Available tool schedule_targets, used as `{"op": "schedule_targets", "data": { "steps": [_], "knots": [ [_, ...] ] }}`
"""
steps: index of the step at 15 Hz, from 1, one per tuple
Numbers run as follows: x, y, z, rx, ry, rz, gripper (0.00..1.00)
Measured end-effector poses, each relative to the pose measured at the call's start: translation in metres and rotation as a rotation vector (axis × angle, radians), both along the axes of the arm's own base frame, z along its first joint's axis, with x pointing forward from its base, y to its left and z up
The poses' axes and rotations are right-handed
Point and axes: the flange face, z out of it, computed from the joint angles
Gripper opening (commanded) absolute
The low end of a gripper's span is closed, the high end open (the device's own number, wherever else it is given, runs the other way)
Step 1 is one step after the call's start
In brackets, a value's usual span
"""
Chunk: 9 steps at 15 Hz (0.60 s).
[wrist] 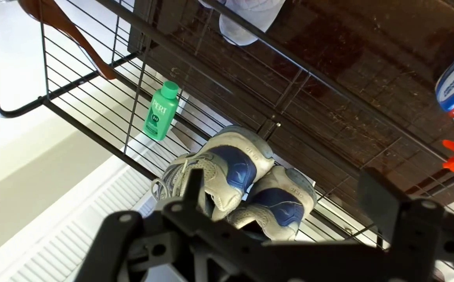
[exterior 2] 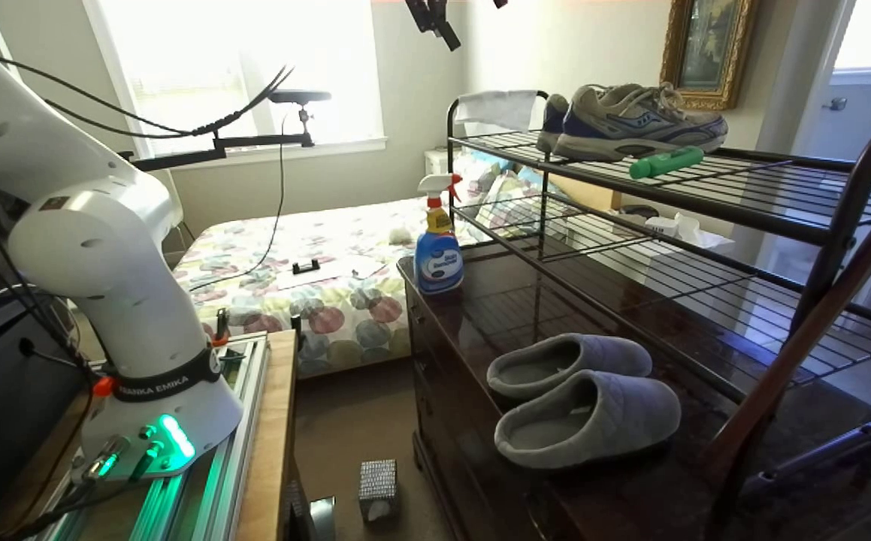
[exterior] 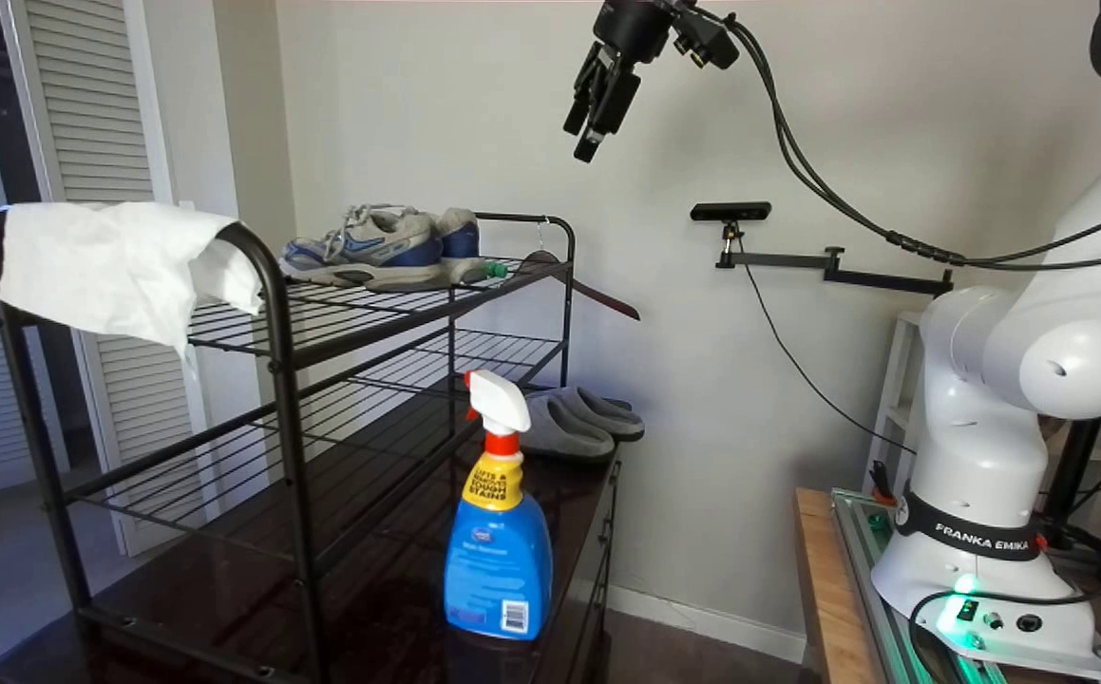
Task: Pick up the napkin and put it in the shoe
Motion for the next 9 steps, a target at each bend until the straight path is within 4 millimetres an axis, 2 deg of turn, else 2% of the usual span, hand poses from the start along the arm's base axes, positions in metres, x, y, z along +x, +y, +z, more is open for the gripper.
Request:
{"op": "schedule_targets", "data": {
  "steps": [3, 9],
  "knots": [
    [0.015, 0.008, 0.008, 0.049, -0.115, 0.011, 1.0],
    [0.086, 0.047, 0.036, 0.206, -0.411, 0.135, 1.0]
  ]
}}
